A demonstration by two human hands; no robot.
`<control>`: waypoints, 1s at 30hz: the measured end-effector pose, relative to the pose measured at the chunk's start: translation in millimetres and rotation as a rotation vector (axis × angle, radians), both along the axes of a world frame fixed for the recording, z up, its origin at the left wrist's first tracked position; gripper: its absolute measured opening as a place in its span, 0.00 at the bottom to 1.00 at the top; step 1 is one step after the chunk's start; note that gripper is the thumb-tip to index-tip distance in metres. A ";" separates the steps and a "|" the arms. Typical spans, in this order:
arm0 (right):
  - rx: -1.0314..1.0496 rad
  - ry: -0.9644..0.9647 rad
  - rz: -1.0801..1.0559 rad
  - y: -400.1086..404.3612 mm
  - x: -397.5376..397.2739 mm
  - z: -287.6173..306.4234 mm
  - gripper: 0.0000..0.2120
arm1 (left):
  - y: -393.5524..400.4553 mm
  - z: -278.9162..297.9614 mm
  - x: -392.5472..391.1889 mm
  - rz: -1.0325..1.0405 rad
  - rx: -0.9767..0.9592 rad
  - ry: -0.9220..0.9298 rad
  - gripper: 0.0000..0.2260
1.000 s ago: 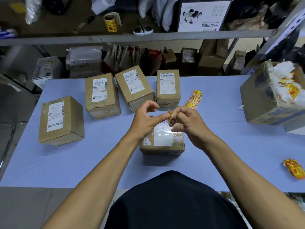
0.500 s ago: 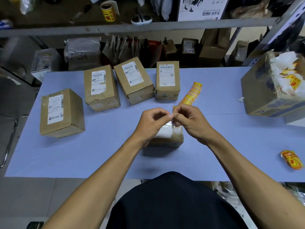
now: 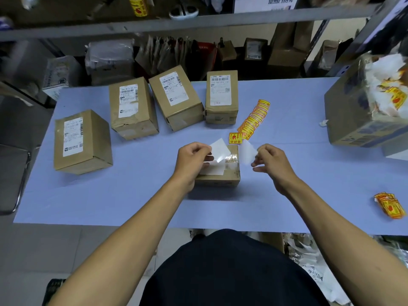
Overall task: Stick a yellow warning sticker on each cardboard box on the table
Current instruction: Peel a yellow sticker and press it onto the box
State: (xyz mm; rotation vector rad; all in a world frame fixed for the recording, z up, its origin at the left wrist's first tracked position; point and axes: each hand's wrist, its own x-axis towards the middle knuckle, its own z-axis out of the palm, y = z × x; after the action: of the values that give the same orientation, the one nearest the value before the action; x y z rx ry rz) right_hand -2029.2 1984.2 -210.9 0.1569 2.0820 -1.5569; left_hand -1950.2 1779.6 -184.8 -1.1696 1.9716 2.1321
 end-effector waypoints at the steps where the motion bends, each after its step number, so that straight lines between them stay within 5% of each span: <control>1: 0.008 -0.025 -0.013 4.4 -1.7 -4.7 0.11 | -0.6 -1.2 0.7 0.005 -0.006 -0.014 0.09; 18: 0.615 -0.052 0.211 32.9 7.8 -54.5 0.09 | -1.6 -4.4 -0.8 0.050 -0.004 -0.113 0.03; 30: 0.502 1.047 0.650 -47.5 27.4 29.0 0.12 | -1.6 4.8 -7.8 0.193 0.379 -0.191 0.01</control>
State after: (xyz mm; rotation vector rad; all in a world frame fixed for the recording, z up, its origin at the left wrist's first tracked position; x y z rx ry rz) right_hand -2001.8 1936.6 -181.9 -1.2761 2.7959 -0.6997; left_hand -1958.0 1778.1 -180.0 -1.4655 1.3496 2.2446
